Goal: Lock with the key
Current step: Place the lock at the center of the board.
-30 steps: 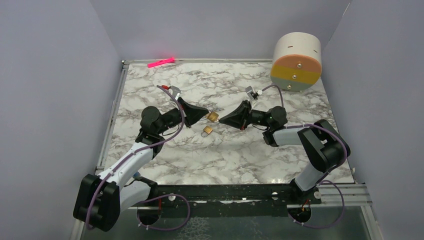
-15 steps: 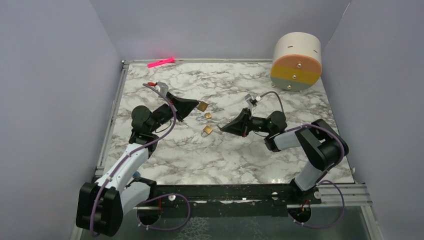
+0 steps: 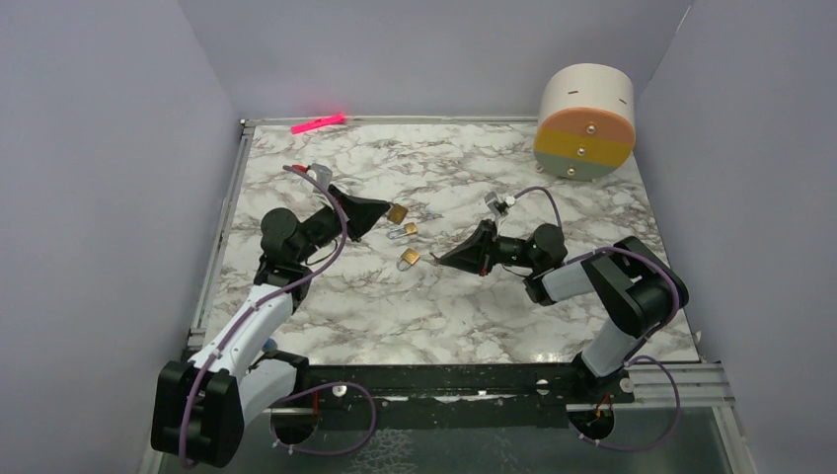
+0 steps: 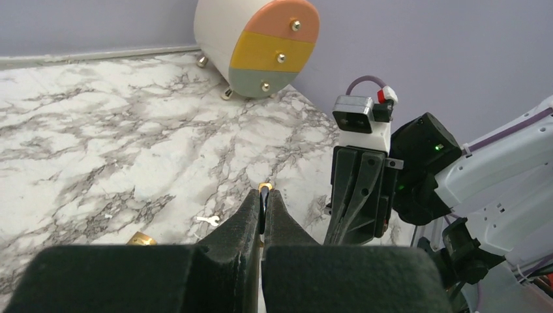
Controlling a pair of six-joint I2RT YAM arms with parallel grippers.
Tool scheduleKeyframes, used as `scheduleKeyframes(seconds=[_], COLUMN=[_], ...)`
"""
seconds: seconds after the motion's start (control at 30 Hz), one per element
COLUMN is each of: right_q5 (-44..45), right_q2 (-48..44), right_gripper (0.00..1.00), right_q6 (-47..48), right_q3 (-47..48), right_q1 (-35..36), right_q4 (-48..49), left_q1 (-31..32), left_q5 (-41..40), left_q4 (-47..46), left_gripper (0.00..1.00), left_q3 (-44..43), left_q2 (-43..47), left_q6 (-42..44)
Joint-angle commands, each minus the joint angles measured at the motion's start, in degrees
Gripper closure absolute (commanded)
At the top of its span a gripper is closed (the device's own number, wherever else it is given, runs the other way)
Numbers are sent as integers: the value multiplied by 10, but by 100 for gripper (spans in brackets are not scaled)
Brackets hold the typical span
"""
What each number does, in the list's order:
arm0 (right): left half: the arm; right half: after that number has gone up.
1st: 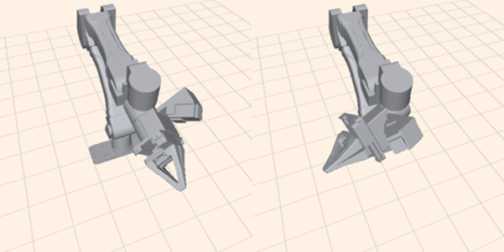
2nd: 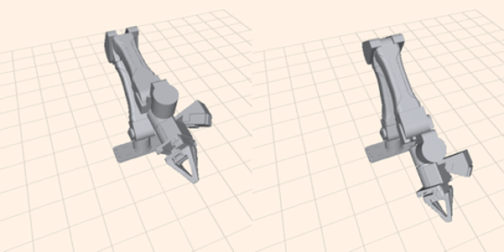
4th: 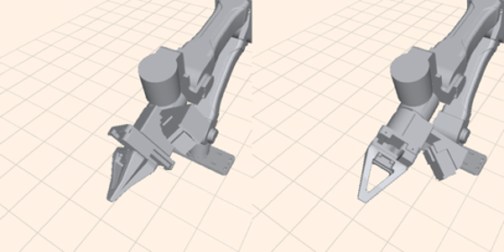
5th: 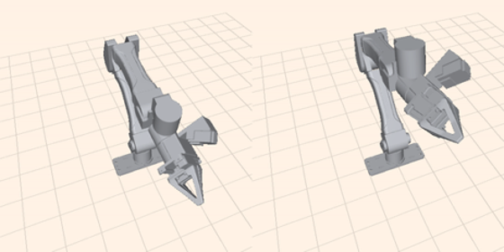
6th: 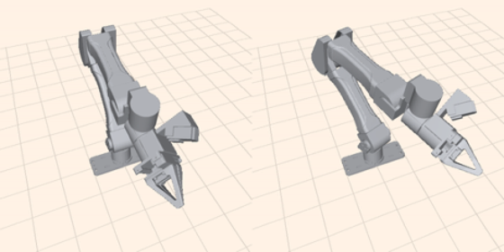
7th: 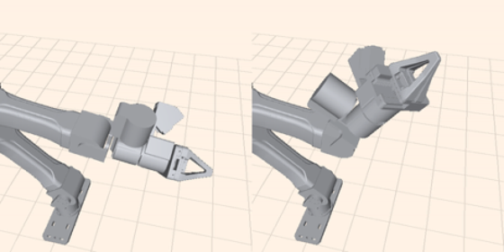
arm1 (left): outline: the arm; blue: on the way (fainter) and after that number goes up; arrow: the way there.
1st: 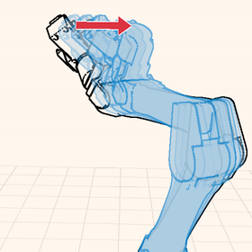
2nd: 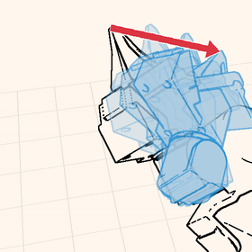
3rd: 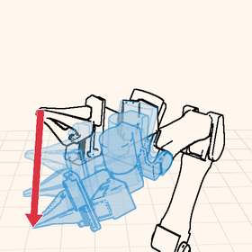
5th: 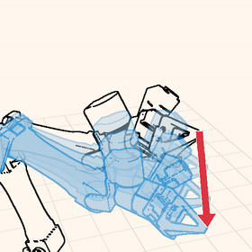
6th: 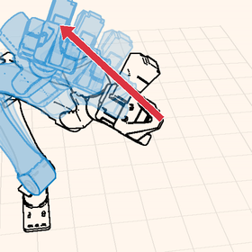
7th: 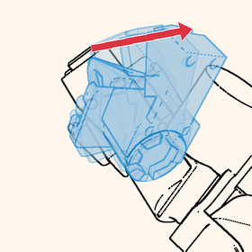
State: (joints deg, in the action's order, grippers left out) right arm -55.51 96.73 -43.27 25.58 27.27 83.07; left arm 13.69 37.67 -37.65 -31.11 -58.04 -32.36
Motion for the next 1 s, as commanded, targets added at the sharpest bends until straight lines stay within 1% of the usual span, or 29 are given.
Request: scheduleKeyframes(seconds=[0.0,0.1,0.2,0.33,0.53,0.63,0.77,0.97], right_q5=[43,64,93,150,233,261,267,256], right_q2=[-13,-27,-36,-46,-54,-49,-32,4], right_gripper=[99,99,99,99,99,99,99,99], right_q6=[18,46,71,89,95,100,102,89], right_q3=[4,32,53,73,90,105,123,136], right_q1=[-3,-3,-3,-3,-3,-3,-3,-3], right_q4=[-30,-151,-250,-338,-424,-459,-489,-491], left_q1=[-2,-2,-2,-2,-2,-2,-1,-1], left_q5=[-39,-75,-119,-169,-208,-210,-201,-203], left_q4=[13,40,62,82,117,119,117,111], left_gripper=[100,100,100,100,100,100,100,100], left_q3=[20,30,48,70,73,73,69,73], left_q2=[5,7,5,-1,-34,-62,-91,-95], left_q6=[-1,4,-3,-12,-8,-21,-24,-22])
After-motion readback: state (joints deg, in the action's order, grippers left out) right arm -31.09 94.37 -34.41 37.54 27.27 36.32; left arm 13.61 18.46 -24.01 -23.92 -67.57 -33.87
